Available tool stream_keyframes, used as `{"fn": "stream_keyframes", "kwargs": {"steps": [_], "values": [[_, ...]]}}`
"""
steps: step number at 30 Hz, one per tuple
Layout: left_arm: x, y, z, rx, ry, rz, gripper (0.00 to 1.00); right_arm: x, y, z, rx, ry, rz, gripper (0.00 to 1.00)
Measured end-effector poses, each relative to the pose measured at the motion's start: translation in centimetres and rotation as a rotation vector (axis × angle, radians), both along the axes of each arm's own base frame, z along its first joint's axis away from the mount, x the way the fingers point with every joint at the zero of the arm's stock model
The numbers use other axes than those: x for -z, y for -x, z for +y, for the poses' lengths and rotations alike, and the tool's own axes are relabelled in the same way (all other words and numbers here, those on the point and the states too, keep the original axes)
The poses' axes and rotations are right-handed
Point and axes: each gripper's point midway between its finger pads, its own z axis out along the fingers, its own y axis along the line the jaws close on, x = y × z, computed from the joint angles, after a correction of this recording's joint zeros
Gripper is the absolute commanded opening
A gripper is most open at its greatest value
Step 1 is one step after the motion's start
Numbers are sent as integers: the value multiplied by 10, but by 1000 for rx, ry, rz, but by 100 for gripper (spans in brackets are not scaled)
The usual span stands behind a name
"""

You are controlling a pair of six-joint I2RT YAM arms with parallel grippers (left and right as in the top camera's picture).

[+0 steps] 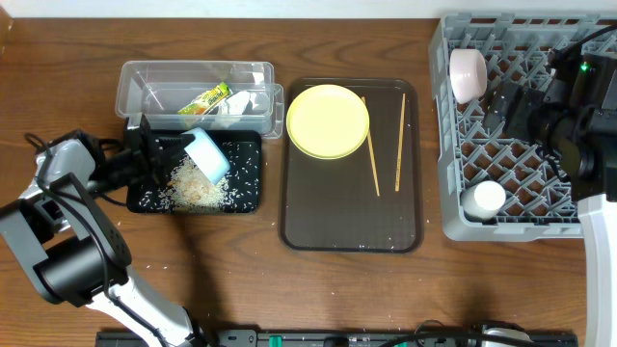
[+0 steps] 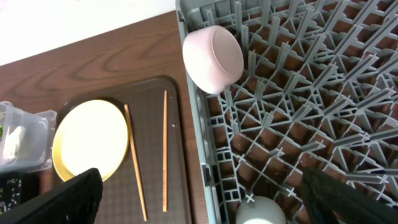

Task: Sort waste into correct bins and load items into the dishwasher rack
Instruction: 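Carry blue bowl with left gripper over black tray and tip scraps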

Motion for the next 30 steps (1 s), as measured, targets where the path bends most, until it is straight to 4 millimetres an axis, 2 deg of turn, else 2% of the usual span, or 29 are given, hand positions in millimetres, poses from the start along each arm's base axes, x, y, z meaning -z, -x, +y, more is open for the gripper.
{"fn": "stream_keyframes", "kwargs": {"steps": [9,14,20,25,30], "values": [[-1,4,0,-10,45,79,6,0,0,0,0,0,2,99],[1,0,6,-16,3,6,6,2,2,0,0,-1,9,99],[1,-2,14,-39,16,30,6,2,2,0,0,-1,11,99],[1,-2,12,-37,27,49,6,2,2,0,0,-1,11,99],[-5,-1,3,-11,12,27,6,2,2,0,0,-1,11,99]]}}
